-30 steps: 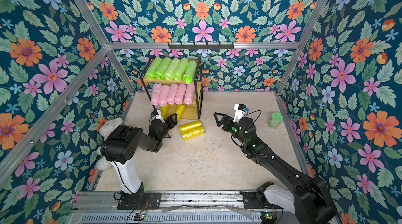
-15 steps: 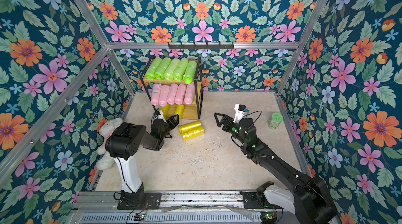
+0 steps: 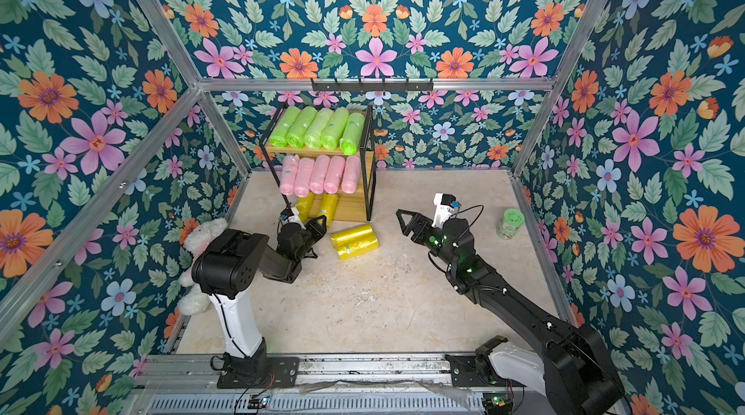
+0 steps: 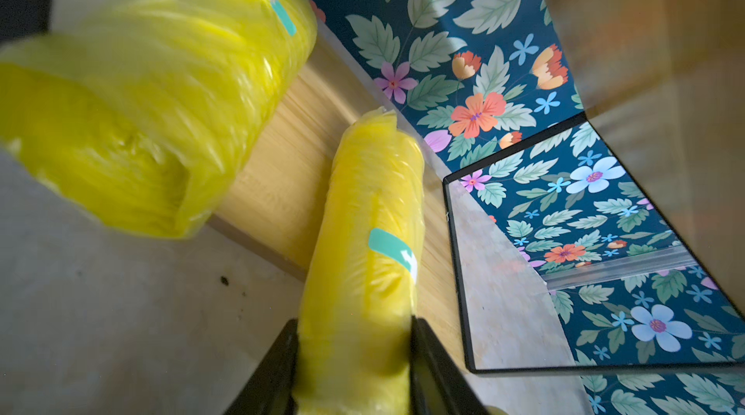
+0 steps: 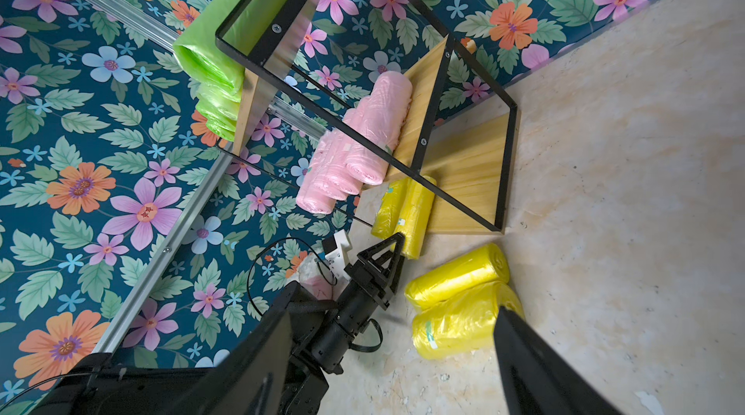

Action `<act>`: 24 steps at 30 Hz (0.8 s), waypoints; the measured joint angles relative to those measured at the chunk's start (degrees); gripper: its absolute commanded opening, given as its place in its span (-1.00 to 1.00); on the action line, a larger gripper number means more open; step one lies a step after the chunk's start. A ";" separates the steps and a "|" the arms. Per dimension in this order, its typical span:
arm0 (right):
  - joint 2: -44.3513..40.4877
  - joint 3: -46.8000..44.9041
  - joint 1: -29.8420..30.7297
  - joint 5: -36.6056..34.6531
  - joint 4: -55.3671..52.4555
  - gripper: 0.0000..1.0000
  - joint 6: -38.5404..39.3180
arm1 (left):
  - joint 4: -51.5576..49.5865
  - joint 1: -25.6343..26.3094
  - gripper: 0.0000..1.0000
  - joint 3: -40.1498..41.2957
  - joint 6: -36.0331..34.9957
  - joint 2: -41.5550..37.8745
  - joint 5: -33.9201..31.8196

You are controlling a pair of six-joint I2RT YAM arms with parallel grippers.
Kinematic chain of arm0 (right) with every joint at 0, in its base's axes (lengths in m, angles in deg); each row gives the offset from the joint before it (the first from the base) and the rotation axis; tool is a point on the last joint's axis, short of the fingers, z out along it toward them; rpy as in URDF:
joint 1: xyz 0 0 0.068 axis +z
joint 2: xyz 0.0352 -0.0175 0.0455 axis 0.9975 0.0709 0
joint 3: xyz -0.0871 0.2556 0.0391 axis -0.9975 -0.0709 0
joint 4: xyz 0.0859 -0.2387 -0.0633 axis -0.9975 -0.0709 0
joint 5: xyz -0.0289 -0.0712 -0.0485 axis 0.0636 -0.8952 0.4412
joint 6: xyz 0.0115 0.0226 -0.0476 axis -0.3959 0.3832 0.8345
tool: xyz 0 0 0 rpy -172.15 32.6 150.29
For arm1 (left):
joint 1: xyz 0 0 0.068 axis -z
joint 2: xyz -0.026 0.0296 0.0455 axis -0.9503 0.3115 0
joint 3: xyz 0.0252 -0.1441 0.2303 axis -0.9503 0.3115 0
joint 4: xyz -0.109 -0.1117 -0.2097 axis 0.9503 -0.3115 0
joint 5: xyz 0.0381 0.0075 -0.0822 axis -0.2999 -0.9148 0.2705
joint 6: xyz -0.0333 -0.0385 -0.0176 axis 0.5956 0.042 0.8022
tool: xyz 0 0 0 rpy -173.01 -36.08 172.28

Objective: Sort the rolls of trash bags by color and place them on the shelf
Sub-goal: Place the roll of trash bags on the shelf.

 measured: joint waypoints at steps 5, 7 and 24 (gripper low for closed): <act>0.09 0.00 0.00 0.00 0.02 0.67 0.00 | -0.98 -1.97 -0.07 -0.72 -0.83 -0.79 -0.59; 0.17 0.00 0.00 0.00 0.02 0.67 0.00 | -1.40 -2.51 -0.06 -1.68 -1.11 -0.46 -0.59; -0.70 -0.66 -0.04 -0.04 0.00 0.67 0.02 | -4.28 -2.80 0.21 -4.61 -1.57 1.66 -2.01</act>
